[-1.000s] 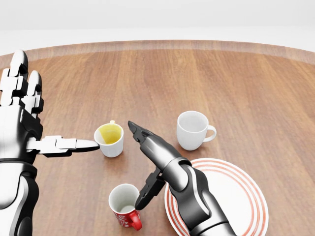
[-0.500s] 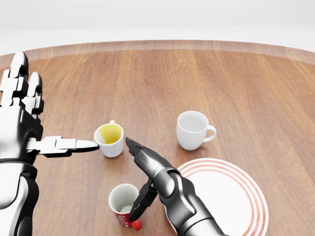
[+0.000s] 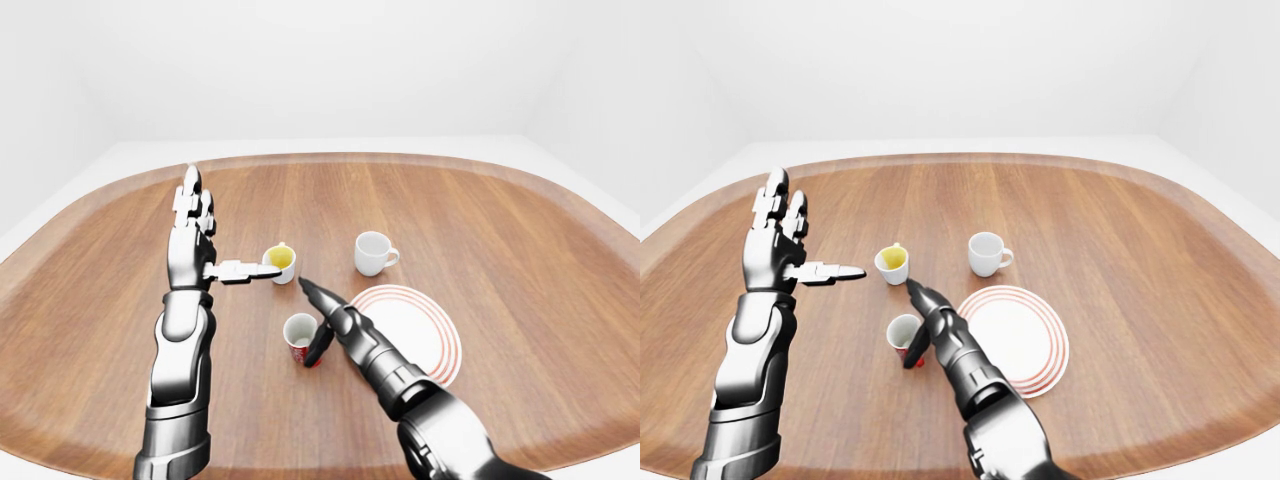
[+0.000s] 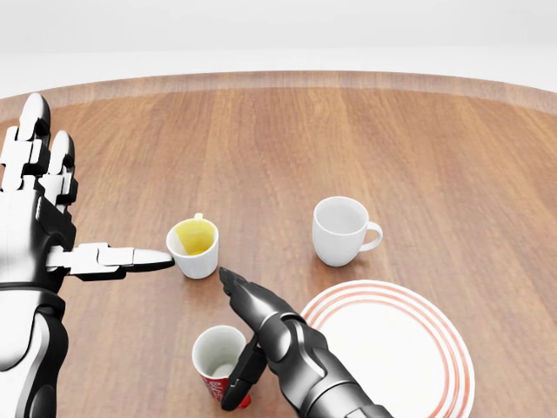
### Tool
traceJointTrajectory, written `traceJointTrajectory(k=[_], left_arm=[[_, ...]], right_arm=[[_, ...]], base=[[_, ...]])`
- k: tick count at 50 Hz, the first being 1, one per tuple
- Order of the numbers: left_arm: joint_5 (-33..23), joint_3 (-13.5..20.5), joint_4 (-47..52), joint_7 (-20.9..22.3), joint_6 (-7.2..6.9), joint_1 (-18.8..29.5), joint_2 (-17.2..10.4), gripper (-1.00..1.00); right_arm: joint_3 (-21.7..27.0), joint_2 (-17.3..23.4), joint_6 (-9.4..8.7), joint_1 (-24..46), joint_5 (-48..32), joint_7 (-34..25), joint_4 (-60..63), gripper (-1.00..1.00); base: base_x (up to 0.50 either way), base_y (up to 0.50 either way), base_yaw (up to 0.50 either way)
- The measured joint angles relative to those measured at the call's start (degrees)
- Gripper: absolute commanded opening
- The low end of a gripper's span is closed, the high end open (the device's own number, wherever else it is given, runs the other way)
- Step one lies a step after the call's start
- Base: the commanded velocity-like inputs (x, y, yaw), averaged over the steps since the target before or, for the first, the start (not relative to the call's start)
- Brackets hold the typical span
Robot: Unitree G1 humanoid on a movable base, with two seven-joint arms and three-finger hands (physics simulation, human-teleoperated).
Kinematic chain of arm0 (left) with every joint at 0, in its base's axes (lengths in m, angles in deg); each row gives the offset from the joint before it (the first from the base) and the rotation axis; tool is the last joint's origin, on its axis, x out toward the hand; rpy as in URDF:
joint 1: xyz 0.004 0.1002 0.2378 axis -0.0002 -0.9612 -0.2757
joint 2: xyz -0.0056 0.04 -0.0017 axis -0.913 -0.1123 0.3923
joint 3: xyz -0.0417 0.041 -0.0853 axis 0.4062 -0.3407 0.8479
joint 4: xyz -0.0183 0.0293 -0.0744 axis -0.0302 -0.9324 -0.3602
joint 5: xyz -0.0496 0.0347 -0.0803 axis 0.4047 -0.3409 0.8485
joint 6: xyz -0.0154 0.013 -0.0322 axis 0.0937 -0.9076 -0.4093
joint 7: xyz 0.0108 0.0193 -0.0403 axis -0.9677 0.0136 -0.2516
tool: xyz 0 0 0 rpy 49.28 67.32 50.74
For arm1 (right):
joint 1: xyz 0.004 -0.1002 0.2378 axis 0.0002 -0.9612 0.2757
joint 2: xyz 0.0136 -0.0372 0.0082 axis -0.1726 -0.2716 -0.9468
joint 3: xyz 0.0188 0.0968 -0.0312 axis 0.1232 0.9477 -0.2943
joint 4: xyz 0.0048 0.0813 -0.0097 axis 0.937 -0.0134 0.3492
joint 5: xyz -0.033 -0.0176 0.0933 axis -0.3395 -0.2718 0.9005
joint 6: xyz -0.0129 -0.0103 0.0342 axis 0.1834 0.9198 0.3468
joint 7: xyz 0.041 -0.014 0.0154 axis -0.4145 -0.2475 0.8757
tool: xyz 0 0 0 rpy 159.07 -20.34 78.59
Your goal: Pick up the red mug and put it on the plate
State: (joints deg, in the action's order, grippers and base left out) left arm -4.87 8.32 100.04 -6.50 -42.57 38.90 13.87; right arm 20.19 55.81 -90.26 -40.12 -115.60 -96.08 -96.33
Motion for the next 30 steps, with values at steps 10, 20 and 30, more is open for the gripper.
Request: traceJointTrajectory(k=[10,20,30], left_arm=[[0.0,0.0,0.4,0.0,0.0,0.0,0.0,1.0],[0.0,0.0,1.0,0.1,0.0,-0.1,0.0,1.0],[0.2,0.2,1.1,0.1,0.0,-0.1,0.0,1.0]], right_arm=[[0.0,-1.1,0.0,1.1,-0.5,1.0,-3.4,1.0],[-0.1,-2.0,0.0,2.0,-1.0,1.5,-5.6,1.0],[0.0,-2.5,0.0,2.6,-1.4,1.8,-6.9,1.0]], base=[[0.0,0.0,0.0],[0.0,0.0,0.0],[0.0,0.0,0.0]])
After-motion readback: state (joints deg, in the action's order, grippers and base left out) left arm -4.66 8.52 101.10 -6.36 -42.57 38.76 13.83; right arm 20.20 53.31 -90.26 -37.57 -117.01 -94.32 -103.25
